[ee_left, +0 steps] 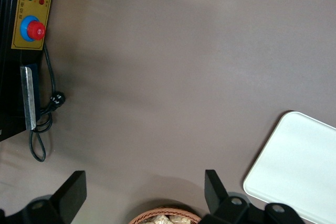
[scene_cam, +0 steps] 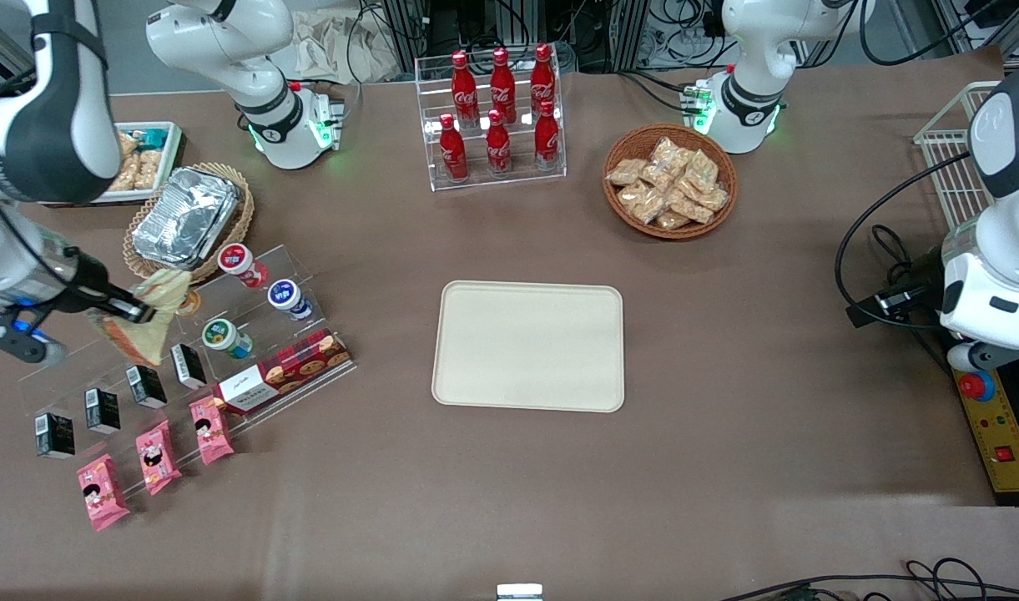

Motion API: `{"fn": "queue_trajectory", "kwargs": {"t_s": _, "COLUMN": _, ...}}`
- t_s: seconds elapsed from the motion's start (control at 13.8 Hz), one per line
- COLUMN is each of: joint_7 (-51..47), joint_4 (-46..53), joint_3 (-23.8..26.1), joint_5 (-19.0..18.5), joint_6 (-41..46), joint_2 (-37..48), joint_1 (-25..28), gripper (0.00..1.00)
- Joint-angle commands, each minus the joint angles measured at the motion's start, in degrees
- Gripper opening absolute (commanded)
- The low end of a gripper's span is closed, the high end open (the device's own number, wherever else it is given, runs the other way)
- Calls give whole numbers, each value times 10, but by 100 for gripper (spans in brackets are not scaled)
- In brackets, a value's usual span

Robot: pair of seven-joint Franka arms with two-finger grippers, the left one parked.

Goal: Place sandwich on tray
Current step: 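Lift the sandwich up out of the rack with the right gripper, then carry the sandwich over the cream tray with the right gripper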

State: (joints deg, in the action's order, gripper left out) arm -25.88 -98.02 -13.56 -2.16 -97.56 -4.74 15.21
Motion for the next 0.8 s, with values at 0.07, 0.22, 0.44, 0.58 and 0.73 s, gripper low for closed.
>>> {"fn": "queue_trajectory", "kwargs": {"t_s": 0.07, "joint_7": 129, "joint_4": 31, "joint_3": -6, "joint_5": -4, "joint_6": 18, "joint_2": -10, "joint_1": 67, "gripper": 19}}
{"fn": "queue_trajectory", "kwargs": {"t_s": 0.22, "joint_7": 185, "joint_4": 31, "joint_3": -6, "joint_5": -3, "joint_6": 11, "joint_2": -13, "joint_1": 101, "gripper": 17}}
{"fn": "queue_trajectory", "kwargs": {"t_s": 0.44, "joint_7": 188, "joint_4": 49, "joint_3": -6, "joint_5": -4, "joint_6": -7, "joint_2": -42, "joint_1": 153, "gripper": 18}}
{"fn": "queue_trajectory", "kwargs": {"t_s": 0.58, "joint_7": 212, "joint_4": 54, "joint_3": -6, "joint_5": -4, "joint_6": -26, "joint_2": -61, "joint_1": 193, "gripper": 18}}
{"fn": "queue_trajectory", "kwargs": {"t_s": 0.73, "joint_7": 257, "joint_4": 56, "joint_3": -6, "joint_5": -4, "joint_6": -60, "joint_2": -79, "joint_1": 219, "gripper": 18}}
